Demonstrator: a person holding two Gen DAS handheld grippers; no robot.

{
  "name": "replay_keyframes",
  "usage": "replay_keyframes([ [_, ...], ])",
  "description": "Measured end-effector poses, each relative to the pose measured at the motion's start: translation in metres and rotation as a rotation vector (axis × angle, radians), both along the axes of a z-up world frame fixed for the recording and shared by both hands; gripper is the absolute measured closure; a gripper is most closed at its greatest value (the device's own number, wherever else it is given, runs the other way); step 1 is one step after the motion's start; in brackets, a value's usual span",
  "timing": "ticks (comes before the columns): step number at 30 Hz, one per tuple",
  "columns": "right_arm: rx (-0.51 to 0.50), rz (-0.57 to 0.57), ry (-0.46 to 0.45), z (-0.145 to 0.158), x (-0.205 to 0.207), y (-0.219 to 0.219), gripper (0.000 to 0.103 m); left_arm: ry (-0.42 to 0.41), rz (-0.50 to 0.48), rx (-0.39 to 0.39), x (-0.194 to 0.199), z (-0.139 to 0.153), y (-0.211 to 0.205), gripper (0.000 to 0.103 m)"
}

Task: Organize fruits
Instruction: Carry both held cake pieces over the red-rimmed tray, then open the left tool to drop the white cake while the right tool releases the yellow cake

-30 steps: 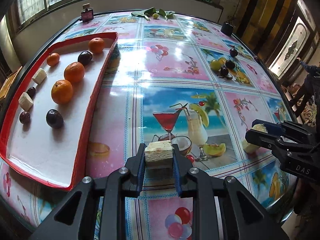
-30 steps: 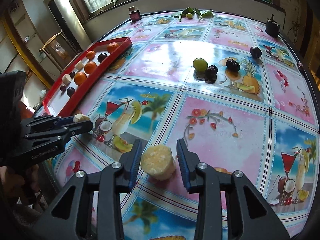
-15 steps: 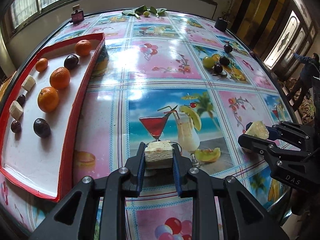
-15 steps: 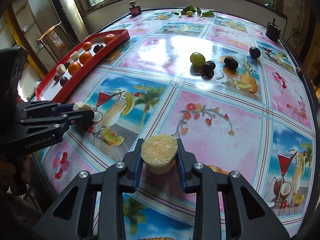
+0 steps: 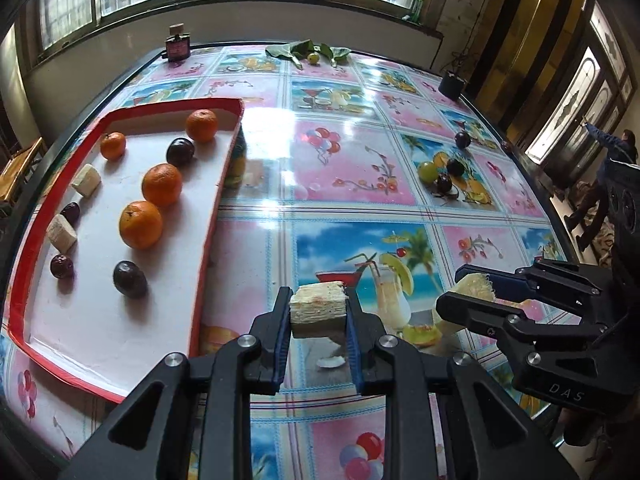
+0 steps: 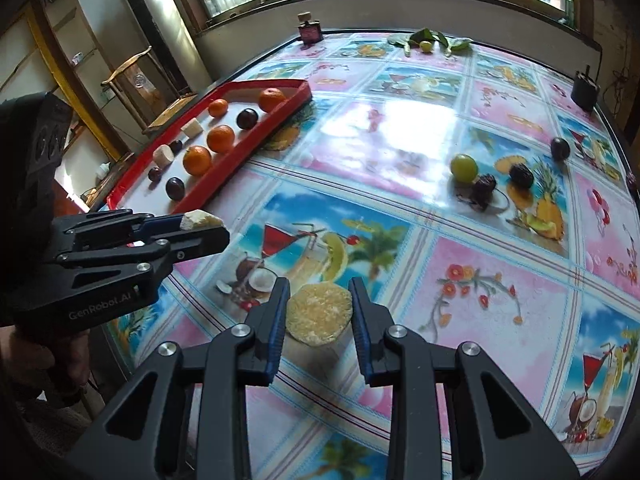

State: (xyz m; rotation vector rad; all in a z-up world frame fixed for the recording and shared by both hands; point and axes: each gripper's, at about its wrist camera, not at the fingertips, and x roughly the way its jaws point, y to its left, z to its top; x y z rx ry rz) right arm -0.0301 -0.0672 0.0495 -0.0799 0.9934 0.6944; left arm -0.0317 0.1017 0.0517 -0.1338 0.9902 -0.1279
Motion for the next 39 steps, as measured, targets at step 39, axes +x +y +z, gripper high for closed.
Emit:
replay_keyframes([
  [39,-0.069,0.309,-0.100,-0.009,0.023,0.198,0.071,0.066,0.340,0.059,0.014,-0.026,0.154,0.072],
])
